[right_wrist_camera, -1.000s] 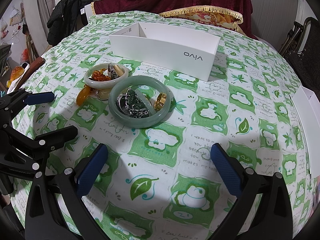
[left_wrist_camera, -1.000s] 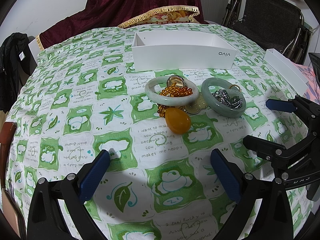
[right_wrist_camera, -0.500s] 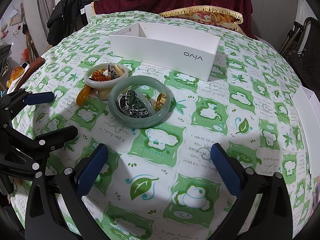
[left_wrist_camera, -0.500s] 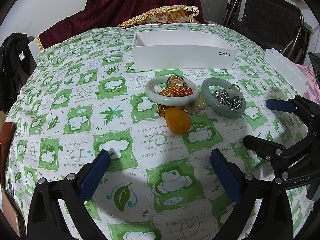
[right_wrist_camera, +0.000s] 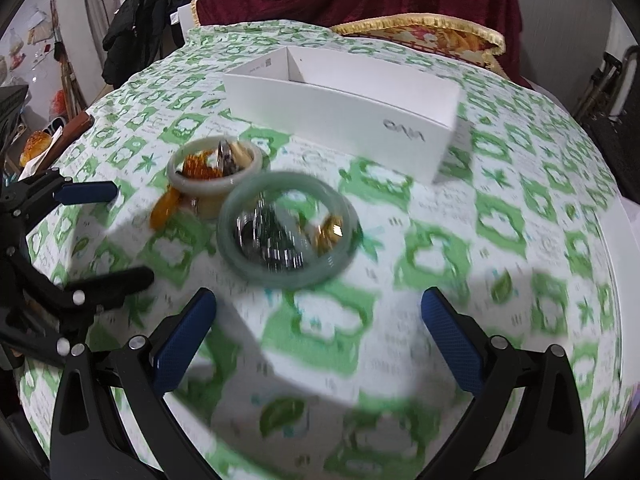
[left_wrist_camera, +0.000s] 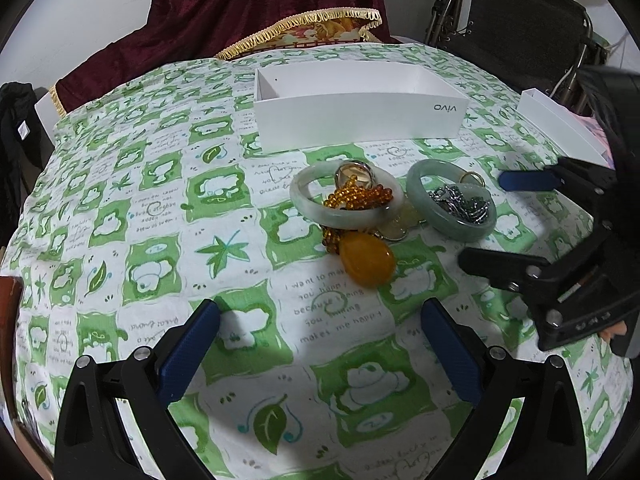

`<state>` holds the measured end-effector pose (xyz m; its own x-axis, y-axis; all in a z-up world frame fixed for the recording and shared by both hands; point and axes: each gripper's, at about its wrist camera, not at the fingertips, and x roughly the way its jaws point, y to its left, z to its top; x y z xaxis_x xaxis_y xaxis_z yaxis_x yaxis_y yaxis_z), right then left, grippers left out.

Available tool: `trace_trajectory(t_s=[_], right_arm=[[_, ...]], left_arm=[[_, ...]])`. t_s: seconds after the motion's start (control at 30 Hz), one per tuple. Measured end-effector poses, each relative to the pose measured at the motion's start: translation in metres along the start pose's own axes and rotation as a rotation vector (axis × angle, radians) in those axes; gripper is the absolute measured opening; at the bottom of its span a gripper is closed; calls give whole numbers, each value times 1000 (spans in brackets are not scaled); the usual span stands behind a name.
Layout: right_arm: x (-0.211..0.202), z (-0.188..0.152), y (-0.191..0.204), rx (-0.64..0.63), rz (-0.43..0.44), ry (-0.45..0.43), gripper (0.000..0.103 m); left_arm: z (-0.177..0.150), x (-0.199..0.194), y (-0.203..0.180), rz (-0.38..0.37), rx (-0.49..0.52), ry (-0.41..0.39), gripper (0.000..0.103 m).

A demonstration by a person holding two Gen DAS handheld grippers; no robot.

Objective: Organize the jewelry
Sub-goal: 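Move the right tool to the green jade bangle and close around it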

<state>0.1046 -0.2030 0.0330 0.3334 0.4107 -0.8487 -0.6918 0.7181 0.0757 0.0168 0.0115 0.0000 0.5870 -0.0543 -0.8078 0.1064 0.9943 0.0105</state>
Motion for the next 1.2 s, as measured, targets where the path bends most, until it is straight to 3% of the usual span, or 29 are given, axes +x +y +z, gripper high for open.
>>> trace_trajectory(t_s=[0.27, 0.37, 0.43, 0.5, 0.63, 0.73, 1.0, 1.1, 1.13, 1.2], right_arm=[[12, 20, 1, -23, 30, -6, 98], [6, 18, -9, 18, 58, -38, 84], [3, 17, -14, 30, 42, -47, 71], [1, 15, -17, 24, 17, -53, 65], [0, 13, -22, 25, 13, -51, 67], [-1, 14, -27, 43, 57, -55, 75], [1, 18, -38, 100, 99, -67, 76], [1, 18, -43, 120, 110, -67, 82], [0, 17, -45, 129, 122, -68, 93], [1, 16, -48, 143, 169, -65, 99]], left_arm=[[-1, -1, -1, 0, 1, -3, 100], [-1, -1, -2, -1, 2, -2, 100], [0, -1, -2, -2, 5, 1, 100], [3, 0, -2, -6, 15, 10, 100], [14, 3, 4, -18, -27, 5, 100], [28, 3, 8, -66, -65, -13, 100], [57, 21, -10, -62, 1, -17, 100], [57, 33, -9, -27, 14, -4, 100], [57, 33, -7, -33, 11, -12, 100], [57, 32, -2, -24, 2, -15, 100]])
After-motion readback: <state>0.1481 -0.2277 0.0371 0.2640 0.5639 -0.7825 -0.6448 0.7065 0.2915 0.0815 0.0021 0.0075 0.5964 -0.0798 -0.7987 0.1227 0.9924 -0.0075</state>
